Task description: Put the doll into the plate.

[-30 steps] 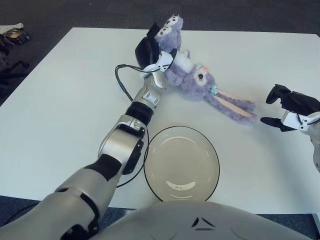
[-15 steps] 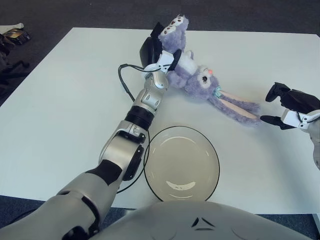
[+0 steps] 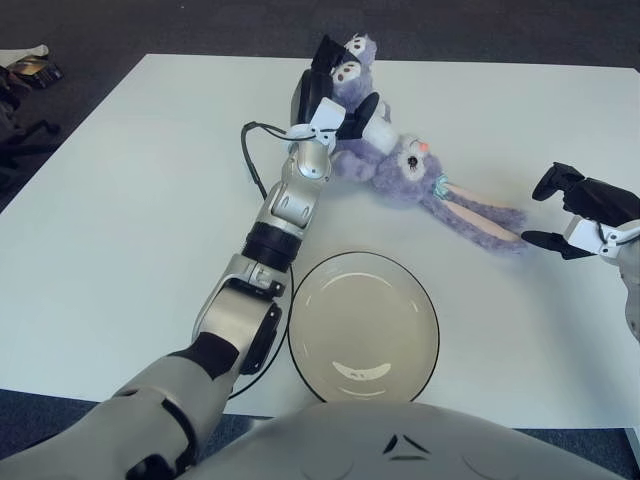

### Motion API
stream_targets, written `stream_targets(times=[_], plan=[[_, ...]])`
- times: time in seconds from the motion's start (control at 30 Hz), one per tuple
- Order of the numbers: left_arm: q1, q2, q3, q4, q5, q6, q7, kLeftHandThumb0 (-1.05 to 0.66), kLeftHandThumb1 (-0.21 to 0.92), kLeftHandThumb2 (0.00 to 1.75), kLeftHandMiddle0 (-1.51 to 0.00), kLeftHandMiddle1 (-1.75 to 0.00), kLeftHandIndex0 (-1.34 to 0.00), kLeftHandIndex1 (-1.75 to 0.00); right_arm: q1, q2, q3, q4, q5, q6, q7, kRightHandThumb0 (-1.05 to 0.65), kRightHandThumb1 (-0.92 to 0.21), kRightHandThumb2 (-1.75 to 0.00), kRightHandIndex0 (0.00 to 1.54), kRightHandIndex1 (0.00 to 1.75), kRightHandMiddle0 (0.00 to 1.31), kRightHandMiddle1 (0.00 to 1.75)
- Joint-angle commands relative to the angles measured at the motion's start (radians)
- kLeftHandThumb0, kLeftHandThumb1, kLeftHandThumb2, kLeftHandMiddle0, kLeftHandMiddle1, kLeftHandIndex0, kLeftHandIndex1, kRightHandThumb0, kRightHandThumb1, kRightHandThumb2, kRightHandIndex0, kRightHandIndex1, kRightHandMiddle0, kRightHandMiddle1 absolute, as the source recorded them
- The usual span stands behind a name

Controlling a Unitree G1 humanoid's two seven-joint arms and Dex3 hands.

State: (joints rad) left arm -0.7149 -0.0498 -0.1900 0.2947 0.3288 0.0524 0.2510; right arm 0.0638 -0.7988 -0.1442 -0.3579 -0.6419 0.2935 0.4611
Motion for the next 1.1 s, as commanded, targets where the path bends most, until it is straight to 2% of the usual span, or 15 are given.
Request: stream_targets(times=[0.0, 0.1, 0.13, 0.33, 0.37, 0.47, 0.67, 0.73, 0.77, 0.83, 0.97, 1.07], plan=[[0.023, 0.026, -0.010, -0.061, 0.001, 0.037, -0.067, -0.88, 0.84, 0.56, -0.02, -1.32, -0.01, -1.16, -0.017, -0.009, 0.007, 0.024, -0.004, -0.003, -0.001, -0.71, -0.56, -0.81, 0.19, 1.13, 0.00, 1.42], [0.031, 0.044, -0.019, -0.094, 0.006, 0.052, -0.111, -0.96, 0.90, 0.56, -0.01, -1.15, 0.00, -1.02, 0.019, 0.000, -0.001, -0.035, -0.017, 0.017, 0.012, -0.71, -0.56, -0.81, 0.18, 1.13, 0.00, 1.38], [0.034, 0.047, -0.020, -0.102, 0.007, 0.055, -0.121, -0.99, 0.90, 0.59, 0.00, -1.03, 0.00, -0.96, 0.027, 0.003, -0.006, -0.049, -0.017, 0.023, 0.016, -0.72, -0.56, -0.80, 0.18, 1.13, 0.00, 1.36], [0.044, 0.056, -0.025, -0.133, 0.012, 0.068, -0.151, -1.04, 0.92, 0.71, 0.00, -0.66, 0.00, -0.76, 0.000, -0.018, 0.006, -0.013, -0.018, 0.011, 0.023, -0.72, -0.57, -0.80, 0.19, 1.13, 0.00, 1.34], [0.048, 0.056, -0.025, -0.140, 0.009, 0.076, -0.159, -1.04, 0.92, 0.72, 0.00, -0.64, 0.00, -0.75, -0.008, -0.024, 0.008, 0.002, -0.017, 0.003, 0.020, -0.72, -0.57, -0.79, 0.19, 1.13, 0.00, 1.34], [0.053, 0.056, -0.024, -0.155, 0.001, 0.096, -0.178, -1.05, 0.92, 0.79, 0.00, -0.46, 0.00, -0.60, -0.031, -0.032, 0.011, 0.053, -0.009, -0.018, 0.009, -0.73, -0.58, -0.79, 0.20, 1.13, 0.00, 1.33], [0.063, 0.050, -0.011, -0.174, -0.024, 0.112, -0.205, -1.05, 0.92, 0.87, 0.00, -0.27, 0.00, -0.37, -0.034, -0.017, 0.011, 0.047, -0.007, -0.006, 0.015, -0.70, -0.55, -0.80, 0.20, 1.12, 0.00, 1.34], [0.068, 0.041, 0.002, -0.170, -0.047, 0.092, -0.205, -1.05, 0.92, 0.88, 0.00, -0.26, 0.00, -0.33, -0.035, -0.005, 0.009, -0.019, -0.013, 0.033, 0.041, -0.70, -0.54, -0.80, 0.20, 1.12, 0.00, 1.34], [0.069, 0.038, 0.009, -0.167, -0.058, 0.082, -0.205, -1.05, 0.92, 0.91, 0.00, -0.20, 0.00, -0.26, -0.037, 0.000, 0.010, -0.053, -0.017, 0.054, 0.055, -0.68, -0.52, -0.82, 0.20, 1.11, 0.00, 1.33], [0.072, 0.031, 0.019, -0.164, -0.079, 0.067, -0.204, -1.05, 0.92, 0.94, 0.00, -0.16, 0.00, -0.20, -0.048, 0.002, 0.015, -0.076, -0.022, 0.070, 0.064, -0.67, -0.51, -0.83, 0.20, 1.11, 0.00, 1.33], [0.064, 0.020, 0.045, -0.160, -0.112, 0.067, -0.196, -1.05, 0.92, 0.98, 0.00, -0.10, 0.00, -0.14, -0.046, 0.012, 0.022, -0.024, -0.028, 0.029, -0.006, -0.66, -0.50, -0.84, 0.20, 1.11, 0.00, 1.32], [0.052, 0.000, 0.070, -0.149, -0.118, 0.060, -0.149, -1.05, 0.92, 1.02, -0.02, -0.10, 0.00, -0.16, -0.077, 0.015, 0.026, -0.069, -0.043, 0.036, -0.011, -0.66, -0.49, -0.85, 0.20, 1.12, 0.00, 1.31]])
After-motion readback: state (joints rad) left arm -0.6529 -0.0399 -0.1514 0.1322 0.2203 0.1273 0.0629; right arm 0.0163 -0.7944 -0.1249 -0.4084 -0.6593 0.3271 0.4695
